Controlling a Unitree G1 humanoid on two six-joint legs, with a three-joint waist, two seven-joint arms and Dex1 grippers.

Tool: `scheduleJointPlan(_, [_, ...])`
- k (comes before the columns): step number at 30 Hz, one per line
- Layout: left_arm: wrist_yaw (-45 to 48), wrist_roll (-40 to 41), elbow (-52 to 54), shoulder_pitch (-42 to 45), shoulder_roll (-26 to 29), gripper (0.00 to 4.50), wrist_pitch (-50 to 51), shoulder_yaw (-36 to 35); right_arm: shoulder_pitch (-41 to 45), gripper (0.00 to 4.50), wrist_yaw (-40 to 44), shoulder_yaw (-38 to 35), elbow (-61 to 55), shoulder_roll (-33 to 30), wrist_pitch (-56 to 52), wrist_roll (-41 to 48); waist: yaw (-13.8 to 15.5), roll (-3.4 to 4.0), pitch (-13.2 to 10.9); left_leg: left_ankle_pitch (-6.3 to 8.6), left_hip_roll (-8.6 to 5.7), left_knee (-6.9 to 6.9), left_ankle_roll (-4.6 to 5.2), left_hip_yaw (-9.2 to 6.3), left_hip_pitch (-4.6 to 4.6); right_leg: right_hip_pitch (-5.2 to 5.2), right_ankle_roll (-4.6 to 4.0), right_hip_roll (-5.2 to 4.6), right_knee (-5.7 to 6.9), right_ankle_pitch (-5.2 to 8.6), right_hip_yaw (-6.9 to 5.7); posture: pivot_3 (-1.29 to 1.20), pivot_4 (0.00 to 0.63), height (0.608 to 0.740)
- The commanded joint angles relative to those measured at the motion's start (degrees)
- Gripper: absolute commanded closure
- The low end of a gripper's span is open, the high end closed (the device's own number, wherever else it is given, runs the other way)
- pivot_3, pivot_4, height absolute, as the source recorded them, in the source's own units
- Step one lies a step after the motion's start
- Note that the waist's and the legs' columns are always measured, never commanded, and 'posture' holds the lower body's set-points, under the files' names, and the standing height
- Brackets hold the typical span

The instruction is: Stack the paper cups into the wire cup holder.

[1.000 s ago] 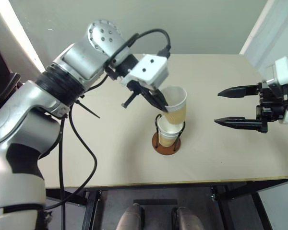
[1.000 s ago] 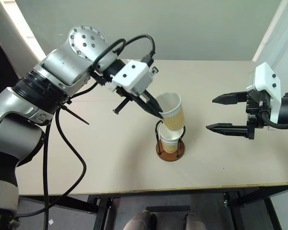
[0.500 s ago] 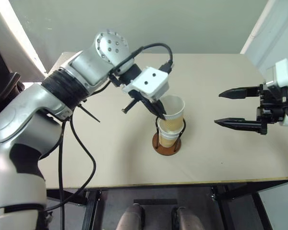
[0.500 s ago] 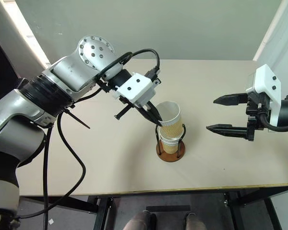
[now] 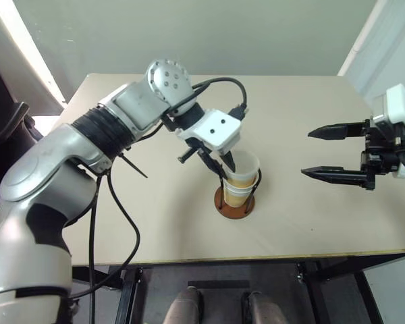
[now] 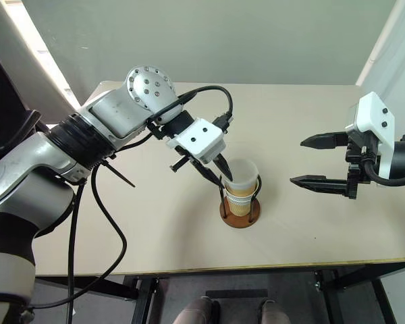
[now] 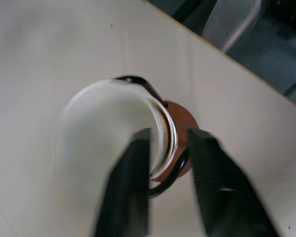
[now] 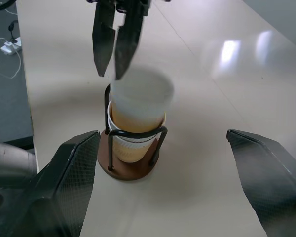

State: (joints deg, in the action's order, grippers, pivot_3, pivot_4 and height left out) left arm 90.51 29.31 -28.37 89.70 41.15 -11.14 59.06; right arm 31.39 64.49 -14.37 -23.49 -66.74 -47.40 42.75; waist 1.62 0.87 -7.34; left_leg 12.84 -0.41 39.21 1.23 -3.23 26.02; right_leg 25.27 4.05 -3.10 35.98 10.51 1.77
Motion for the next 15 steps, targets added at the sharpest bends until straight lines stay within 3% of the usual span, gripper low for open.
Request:
scheduleJointPlan(1, [1.99, -0.38, 1.10, 0.25, 0.33, 1.82, -0.31, -3.40, 0.58, 0.21, 0.26, -1.03, -0.93, -1.28, 0.55, 0.51, -0.01, 0.00, 0.00, 0.00, 0.01, 0.00, 0.00, -0.01, 0.01, 0.00, 0.00, 0.00, -0.01, 0.00, 0.00, 0.00, 0.150, 0.740])
scheduleJointPlan(5, [1.99, -0.68, 1.41, -0.81, 1.04, 0.39, 1.96, -7.17, 2.68, 0.21, 1.96, 1.82, 0.63, -0.15, 1.51, 0.38, 0.00, 0.00, 0.00, 0.01, -0.02, -0.01, 0.00, 0.01, 0.01, 0.00, 0.01, -0.01, -0.03, 0.01, -0.02, 0.00, 0.150, 0.740])
scheduleJointPlan(9, [1.99, -0.88, 4.92, -4.44, 4.71, 0.39, 8.07, -13.28, 5.95, 0.21, 4.68, 6.06, 4.02, 1.86, 2.39, -0.01, -0.38, 0.02, 0.00, 0.01, 0.04, -0.02, 0.00, 0.06, -0.06, 0.02, 0.01, 0.02, 0.01, 0.01, 0.08, 0.00, 0.150, 0.740])
scheduleJointPlan(13, [1.63, 0.29, 11.84, -14.03, 13.51, 0.39, 18.51, -23.07, 9.40, 0.21, 7.35, 9.48, 9.53, 4.47, 3.12, -0.84, -1.02, 0.11, 0.06, -0.03, 0.08, -0.07, -0.04, 0.17, -0.14, 0.06, -0.02, 0.14, 0.04, 0.02, 0.12, 0.00, 0.150, 0.740])
scheduleJointPlan(15, [-0.80, 3.00, 15.87, -22.58, 21.01, 0.39, 25.64, -29.91, 9.54, 0.21, 8.51, 9.15, 13.74, 4.57, 3.65, -1.53, -1.27, 0.13, 0.07, -0.11, 0.15, -0.06, -0.10, 0.13, -0.11, 0.12, -0.07, 0.19, 0.07, 0.04, 0.13, 0.00, 0.150, 0.740])
